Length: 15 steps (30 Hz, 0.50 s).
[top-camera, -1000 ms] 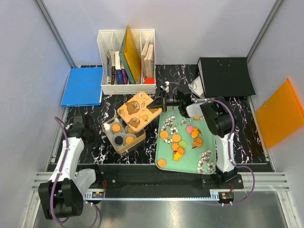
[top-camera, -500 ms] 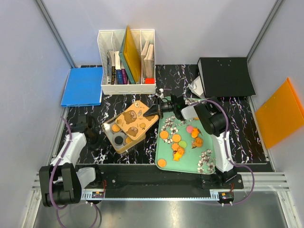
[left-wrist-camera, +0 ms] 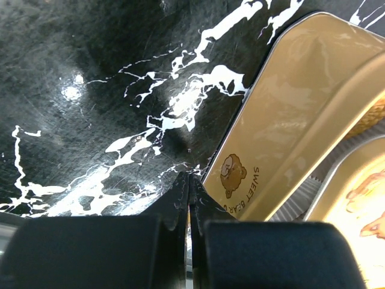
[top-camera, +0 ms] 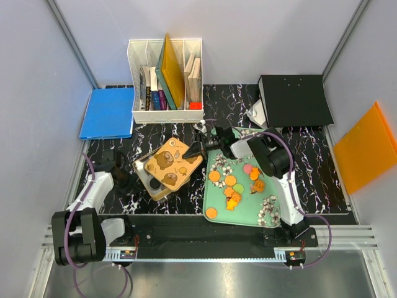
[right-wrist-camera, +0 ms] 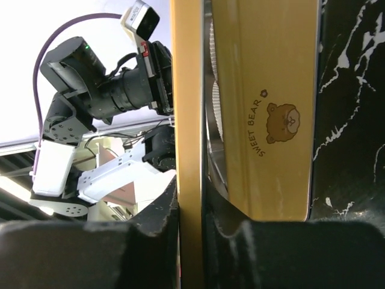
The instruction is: Pack the cookies
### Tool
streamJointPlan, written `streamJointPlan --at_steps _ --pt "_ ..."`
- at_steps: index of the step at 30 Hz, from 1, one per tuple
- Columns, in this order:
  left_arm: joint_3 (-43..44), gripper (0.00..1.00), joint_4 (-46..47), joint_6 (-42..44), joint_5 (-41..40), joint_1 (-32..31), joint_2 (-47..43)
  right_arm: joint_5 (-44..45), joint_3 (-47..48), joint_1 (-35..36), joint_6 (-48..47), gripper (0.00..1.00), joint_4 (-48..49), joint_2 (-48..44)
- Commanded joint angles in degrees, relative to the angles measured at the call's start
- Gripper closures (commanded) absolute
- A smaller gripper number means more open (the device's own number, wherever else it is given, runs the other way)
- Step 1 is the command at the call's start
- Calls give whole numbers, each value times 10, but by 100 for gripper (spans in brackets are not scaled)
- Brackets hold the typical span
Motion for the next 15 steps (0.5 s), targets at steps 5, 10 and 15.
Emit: streamJointPlan --at_steps 5,10,15 --pt "-5 100 24 2 25 -2 8 37 7 5 -75 53 -109 -11" --pt "-6 100 29 1 27 -2 9 68 8 3 -130 44 -199 -35" --pt "-10 100 33 -2 32 -4 8 106 13 4 -189 41 -277 -75"
